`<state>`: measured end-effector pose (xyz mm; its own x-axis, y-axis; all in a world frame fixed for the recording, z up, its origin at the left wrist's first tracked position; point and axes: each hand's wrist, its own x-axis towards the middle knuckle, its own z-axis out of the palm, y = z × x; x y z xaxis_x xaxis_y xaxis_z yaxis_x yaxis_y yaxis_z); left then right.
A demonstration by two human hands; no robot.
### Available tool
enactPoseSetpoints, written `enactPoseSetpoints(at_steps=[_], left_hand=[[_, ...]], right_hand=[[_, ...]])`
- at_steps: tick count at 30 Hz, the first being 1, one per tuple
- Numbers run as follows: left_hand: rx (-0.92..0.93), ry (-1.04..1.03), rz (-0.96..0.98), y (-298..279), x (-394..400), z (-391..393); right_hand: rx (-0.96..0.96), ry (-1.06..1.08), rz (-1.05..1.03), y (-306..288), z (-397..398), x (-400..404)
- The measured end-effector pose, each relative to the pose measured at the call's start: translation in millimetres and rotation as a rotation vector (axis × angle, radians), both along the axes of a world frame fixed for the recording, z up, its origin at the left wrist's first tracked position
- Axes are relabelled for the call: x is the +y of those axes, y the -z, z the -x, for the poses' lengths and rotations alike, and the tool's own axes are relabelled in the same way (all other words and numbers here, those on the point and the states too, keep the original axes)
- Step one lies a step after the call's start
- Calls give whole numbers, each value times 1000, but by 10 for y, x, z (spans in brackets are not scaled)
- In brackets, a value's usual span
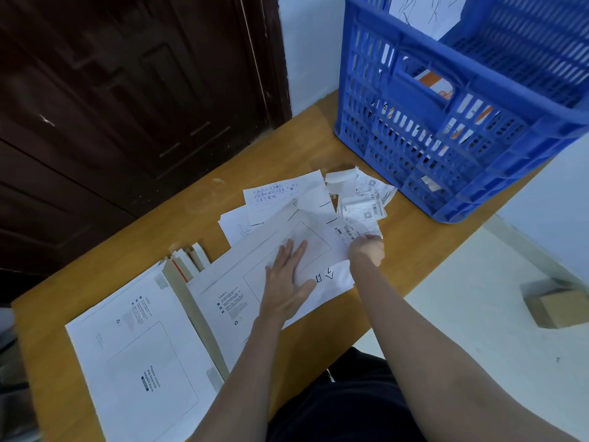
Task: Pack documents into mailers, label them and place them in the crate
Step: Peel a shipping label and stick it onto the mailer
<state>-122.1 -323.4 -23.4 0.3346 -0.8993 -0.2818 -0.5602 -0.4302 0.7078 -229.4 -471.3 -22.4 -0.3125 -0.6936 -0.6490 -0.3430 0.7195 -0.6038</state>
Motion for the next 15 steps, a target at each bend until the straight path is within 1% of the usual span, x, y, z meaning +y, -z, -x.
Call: enactPoseSetpoints(at_steps=[4, 5, 7, 8, 9, 11, 13, 15], left_hand=[[15, 9, 1, -35, 30, -12], [23, -20, 10, -30, 45, -31], [40, -150, 34, -40, 79, -125], [15, -196, 29, -48, 93, -199], [-31, -200, 8, -45, 100, -274], [-144, -112, -68, -34, 107, -365], [-276, 25, -156, -22, 80, -362], [-362, 151, -264, 18, 45, -324]], right_hand=[[-10, 21, -23, 17, 30, 26], [-6, 36, -22, 16, 63, 24], [36, 19, 16, 18, 156, 11], [58, -18, 54, 30, 197, 0], [66, -59, 100, 40, 224, -13], [46, -98, 168, 42, 222, -19], [10, -76, 194, 32, 148, -17], [-20, -68, 226, 2, 63, -10]])
